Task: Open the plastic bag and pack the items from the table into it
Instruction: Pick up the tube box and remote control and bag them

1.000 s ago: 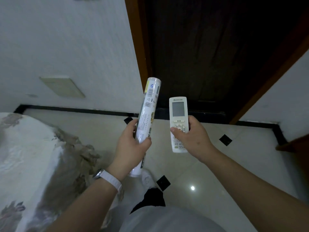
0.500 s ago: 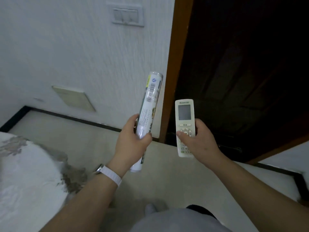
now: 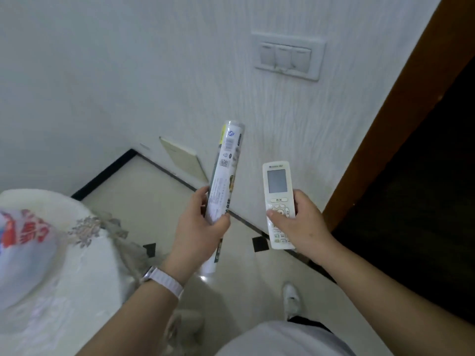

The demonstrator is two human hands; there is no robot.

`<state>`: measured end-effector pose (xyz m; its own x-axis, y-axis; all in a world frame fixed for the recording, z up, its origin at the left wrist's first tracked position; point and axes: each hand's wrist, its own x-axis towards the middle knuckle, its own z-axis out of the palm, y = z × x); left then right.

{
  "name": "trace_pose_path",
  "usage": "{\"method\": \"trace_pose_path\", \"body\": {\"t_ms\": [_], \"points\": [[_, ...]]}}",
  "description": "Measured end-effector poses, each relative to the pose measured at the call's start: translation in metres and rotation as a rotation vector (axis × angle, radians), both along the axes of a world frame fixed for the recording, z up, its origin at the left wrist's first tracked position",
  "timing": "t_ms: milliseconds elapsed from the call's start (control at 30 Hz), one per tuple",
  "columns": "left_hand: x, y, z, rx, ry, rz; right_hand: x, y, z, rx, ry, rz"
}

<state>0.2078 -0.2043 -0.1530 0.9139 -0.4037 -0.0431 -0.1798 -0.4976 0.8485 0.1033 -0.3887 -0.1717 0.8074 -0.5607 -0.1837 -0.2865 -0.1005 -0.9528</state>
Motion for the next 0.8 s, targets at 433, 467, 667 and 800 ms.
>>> {"method": "trace_pose_path", "body": {"t_ms": [433,467,667,800], "points": [[0.105,0.008,0.001,-0.044,-0.007,0.453,0.195,-0.030,0.017,0.031,-0.013,0.433],[0.115,0.014,-0.002,-0.052,0.005,0.484,0.210,-0.023,0.015,0.028,-0.006,0.468],[0.201,0.060,-0.031,-0.120,0.060,0.599,0.312,0.026,0.004,-0.026,0.033,0.580],[0.273,0.096,-0.041,-0.158,0.055,0.635,0.385,0.068,0.007,-0.111,0.064,0.606]]}}
